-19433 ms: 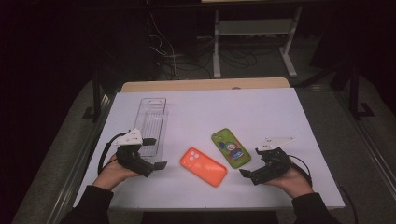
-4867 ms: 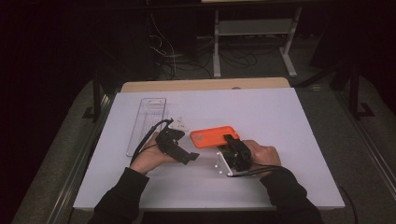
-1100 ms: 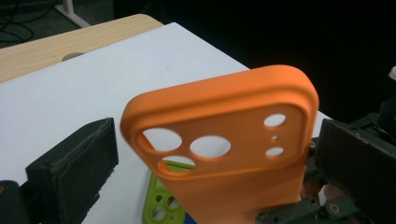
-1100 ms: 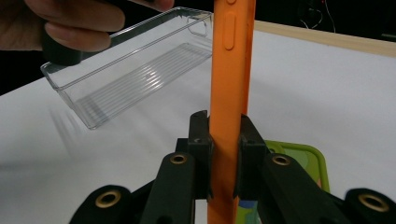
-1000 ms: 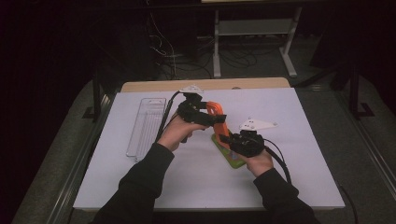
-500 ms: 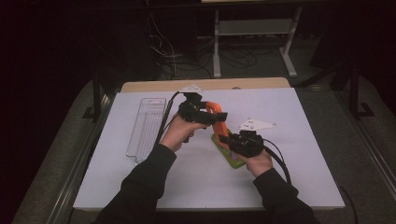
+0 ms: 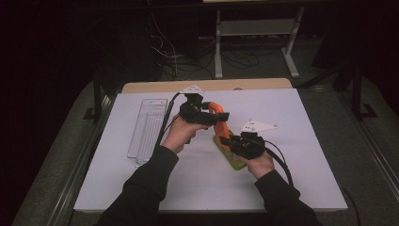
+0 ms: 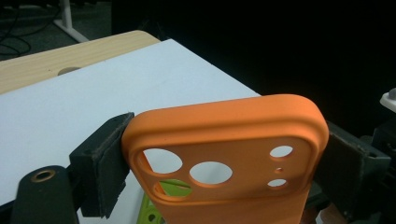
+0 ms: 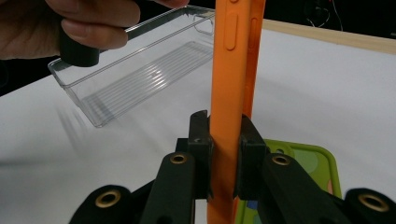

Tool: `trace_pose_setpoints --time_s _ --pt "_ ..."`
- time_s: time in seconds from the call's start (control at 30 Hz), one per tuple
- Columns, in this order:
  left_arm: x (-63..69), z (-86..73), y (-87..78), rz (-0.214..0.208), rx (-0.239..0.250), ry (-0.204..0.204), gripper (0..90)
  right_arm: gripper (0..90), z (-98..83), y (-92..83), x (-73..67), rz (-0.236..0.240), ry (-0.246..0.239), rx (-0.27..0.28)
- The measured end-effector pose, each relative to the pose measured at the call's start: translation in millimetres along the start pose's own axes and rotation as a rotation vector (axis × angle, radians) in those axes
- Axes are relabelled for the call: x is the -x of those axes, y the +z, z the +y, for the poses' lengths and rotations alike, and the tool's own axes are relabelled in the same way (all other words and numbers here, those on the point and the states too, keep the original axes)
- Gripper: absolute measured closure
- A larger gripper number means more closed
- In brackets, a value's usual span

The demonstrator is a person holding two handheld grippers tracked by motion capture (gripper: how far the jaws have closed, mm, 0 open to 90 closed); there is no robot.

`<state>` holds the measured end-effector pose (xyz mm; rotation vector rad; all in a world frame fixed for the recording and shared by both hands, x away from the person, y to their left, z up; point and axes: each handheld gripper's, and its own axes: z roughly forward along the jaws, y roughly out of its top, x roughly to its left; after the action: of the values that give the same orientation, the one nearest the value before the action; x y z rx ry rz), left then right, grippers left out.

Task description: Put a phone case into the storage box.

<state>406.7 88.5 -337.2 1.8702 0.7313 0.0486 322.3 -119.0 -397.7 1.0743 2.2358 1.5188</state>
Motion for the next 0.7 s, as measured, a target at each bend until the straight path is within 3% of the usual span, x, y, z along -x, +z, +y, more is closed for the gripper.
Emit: trace_pose_setpoints --time_s 0.23,0.33,0.43,0.5,0.53,0.7 --pt "1.2 0.1 -0.8 0.001 -0.009 0.016 14.5 76.0 -0.3 1.8 -1.1 0.007 -0.001 -0.011" --pt "2.6 0.0 -0.8 0.001 -0.008 0.012 14.6 66.5 0.3 2.4 -1.5 0.020 -0.008 -0.015" --pt "1.2 1.0 -2.8 0.010 -0.014 0.029 14.6 50.3 0.7 2.7 -1.1 0.014 -0.001 -0.015" --pt "0.6 1.3 -3.6 0.013 -0.016 0.034 14.5 47.1 1.0 2.6 -0.6 0.015 0.000 -0.019" --pt "-0.1 1.8 -6.1 0.026 -0.024 0.032 14.5 39.5 1.3 0.8 0.0 0.009 -0.004 -0.028" --pt "-4.6 3.8 -13.4 0.052 -0.037 0.037 14.5 26.5 0.8 -4.1 4.1 -0.017 -0.024 -0.085"
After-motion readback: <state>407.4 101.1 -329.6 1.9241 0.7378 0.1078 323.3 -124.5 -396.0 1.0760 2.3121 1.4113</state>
